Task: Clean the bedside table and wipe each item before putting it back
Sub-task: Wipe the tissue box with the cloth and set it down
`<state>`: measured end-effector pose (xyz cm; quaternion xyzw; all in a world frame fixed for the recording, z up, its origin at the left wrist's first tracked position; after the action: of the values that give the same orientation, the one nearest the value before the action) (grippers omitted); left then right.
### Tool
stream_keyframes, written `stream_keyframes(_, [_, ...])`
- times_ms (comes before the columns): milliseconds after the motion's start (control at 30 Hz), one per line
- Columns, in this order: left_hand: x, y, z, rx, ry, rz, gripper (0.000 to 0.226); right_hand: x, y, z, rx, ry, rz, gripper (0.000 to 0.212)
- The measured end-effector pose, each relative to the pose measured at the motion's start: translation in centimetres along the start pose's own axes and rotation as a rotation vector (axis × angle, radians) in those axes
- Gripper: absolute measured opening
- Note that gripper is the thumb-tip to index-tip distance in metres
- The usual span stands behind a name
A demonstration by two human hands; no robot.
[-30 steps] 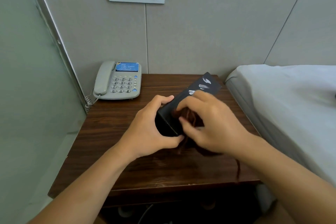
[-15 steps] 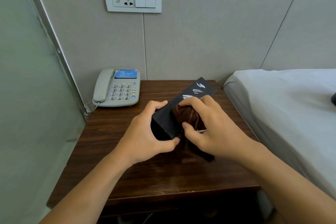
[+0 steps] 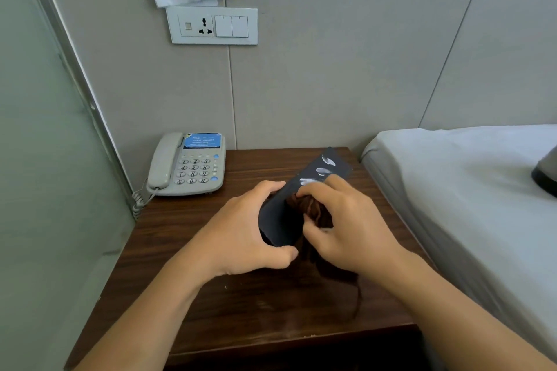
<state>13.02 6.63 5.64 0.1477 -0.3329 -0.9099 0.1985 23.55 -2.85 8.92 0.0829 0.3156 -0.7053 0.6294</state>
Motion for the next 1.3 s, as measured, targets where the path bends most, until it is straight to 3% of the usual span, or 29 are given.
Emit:
stream_keyframes(167, [0.1, -0.4, 0.0, -0.045, 0.022, 0.022, 0.101, -3.1, 6.2, 1.1, 0.049, 0.087, -0.229, 0.031])
stream_keyframes(433, [0.2, -0.6, -0.1, -0.011, 0.062, -0.007, 0.105, -1.7, -0.4, -0.6, 0.042, -0.103, 0.115, 0.036])
stream_keyframes(633, [0.0, -0.9, 0.8, -0.059, -0.013, 0.027, 0.104, -5.9, 6.3, 1.1, 0.162, 0.014, -0.134, 0.026])
stream_keyframes(800, [0.5, -2.1, 3.1, -0.142, -0.116, 0.063, 0.095, -2.9, 1.4, -0.6, 0.142, -0.020, -0.034, 0.028])
stream_keyframes(1000, [-1.3, -0.1, 1.6, -0.387, -0.096, 0.047, 0.099, 0.6, -3.1, -2.7, 0.126, -0.030, 0.067, 0.035])
stream_keyframes(1233, [-1.1, -0.9, 2.4, -0.401, -0.039, 0.065, 0.106, -3.6, 2.7, 0.0, 0.076, 0.122, -0.182, 0.025])
stream_keyframes(1300, [-1.2, -0.9, 2.5, -0.397, -0.032, 0.065, 0.105, -3.8, 2.3, 0.0, 0.075, 0.153, -0.179, 0.025])
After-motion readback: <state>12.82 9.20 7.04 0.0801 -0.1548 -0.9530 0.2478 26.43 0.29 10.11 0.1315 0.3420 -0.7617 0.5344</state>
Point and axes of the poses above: each hand's wrist, its own x-axis away from the middle knuckle, its own z-axis out of the back of the hand, y = z × x, the point moved 10 cm from there along -x, towards the middle knuckle, and after that the axes turned 3 degrees about -x, right-handed, at the moved point
